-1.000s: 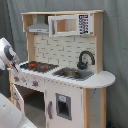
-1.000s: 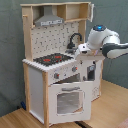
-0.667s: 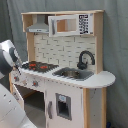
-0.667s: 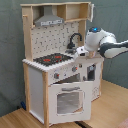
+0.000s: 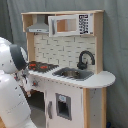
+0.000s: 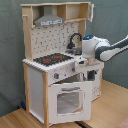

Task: Play with the kitchen

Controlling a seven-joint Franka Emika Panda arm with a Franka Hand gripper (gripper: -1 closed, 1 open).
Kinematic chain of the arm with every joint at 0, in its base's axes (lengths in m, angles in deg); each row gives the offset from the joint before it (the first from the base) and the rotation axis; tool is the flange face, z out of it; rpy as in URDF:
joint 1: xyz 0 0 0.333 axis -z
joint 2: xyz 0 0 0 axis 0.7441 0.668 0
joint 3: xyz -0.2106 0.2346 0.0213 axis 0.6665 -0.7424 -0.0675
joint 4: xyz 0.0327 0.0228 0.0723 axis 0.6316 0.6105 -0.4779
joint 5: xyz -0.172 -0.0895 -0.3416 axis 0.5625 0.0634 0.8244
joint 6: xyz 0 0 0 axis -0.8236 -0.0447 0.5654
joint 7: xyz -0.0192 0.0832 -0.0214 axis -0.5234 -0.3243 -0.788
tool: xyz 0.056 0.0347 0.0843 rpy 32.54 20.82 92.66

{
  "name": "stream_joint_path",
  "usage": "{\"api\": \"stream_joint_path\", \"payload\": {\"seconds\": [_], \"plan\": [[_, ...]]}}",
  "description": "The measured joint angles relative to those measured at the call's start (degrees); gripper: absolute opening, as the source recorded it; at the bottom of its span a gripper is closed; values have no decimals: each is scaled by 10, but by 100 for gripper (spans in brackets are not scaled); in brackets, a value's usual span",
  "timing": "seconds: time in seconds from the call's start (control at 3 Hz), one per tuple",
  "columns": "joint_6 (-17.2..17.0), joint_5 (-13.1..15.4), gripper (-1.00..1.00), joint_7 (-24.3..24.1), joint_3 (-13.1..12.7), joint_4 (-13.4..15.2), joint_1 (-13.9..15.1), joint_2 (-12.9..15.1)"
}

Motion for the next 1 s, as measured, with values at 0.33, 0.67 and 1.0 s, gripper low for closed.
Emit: {"api": "stream_joint_path", "payload": {"seconds": [0.33,0.67,1.0], "plan": [[14,26,100,-16,-11,34,3,29],[38,71,100,-16,-12,34,8,61],[61,115,100,-18,-13,34,11,97]]}}
